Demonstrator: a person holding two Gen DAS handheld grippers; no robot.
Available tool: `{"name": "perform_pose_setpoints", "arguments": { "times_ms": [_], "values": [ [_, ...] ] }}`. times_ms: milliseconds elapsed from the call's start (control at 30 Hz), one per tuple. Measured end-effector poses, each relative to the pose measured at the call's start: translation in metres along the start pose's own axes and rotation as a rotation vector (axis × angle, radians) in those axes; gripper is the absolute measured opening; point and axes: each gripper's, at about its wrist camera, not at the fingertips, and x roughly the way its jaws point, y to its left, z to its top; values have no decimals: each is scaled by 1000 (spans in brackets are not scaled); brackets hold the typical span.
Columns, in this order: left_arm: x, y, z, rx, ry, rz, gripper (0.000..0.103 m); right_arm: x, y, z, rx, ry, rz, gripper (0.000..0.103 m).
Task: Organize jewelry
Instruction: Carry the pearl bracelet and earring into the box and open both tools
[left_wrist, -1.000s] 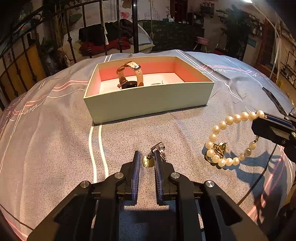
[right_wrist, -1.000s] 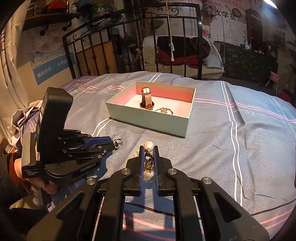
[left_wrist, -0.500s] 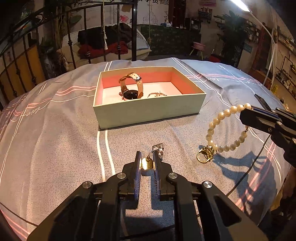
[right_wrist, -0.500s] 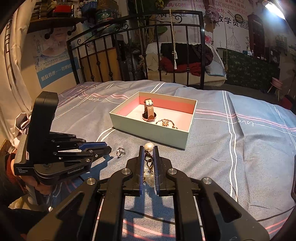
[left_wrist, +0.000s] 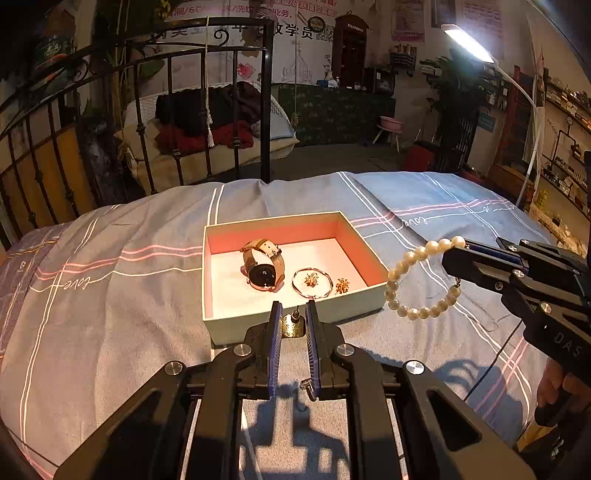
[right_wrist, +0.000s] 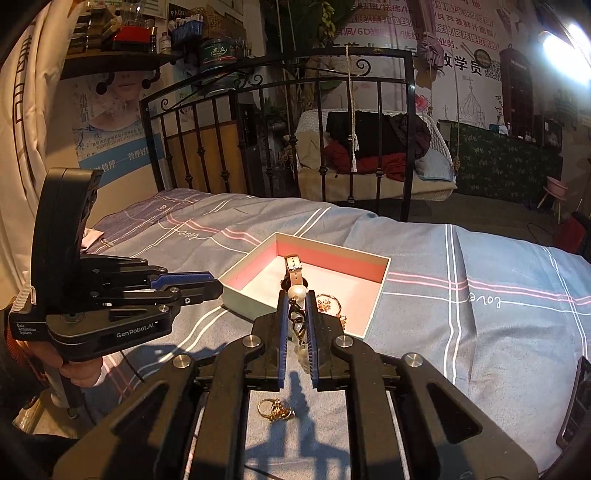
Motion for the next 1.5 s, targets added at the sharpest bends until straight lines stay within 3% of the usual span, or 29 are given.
{"name": "perform_pose_setpoints", "arguments": {
  "times_ms": [133,267,533,1100,1500],
  "values": [
    [9,4,20,-16,-1,-4,12,16,-2,23,-12,0,-17,10],
    [30,13,36,-58,56,-22,12,40,-4,40,-17,11,-22,10],
    [61,21,36,-85,115,5,12,78,-4,47,-23,56,-19,10],
    [101,22,33,-74,180,40,12,135,-27,21,73,188,10,10],
    [122,23,26,-49,219,76,12,161,-30,4,40,260,-51,10]
  ]
}}
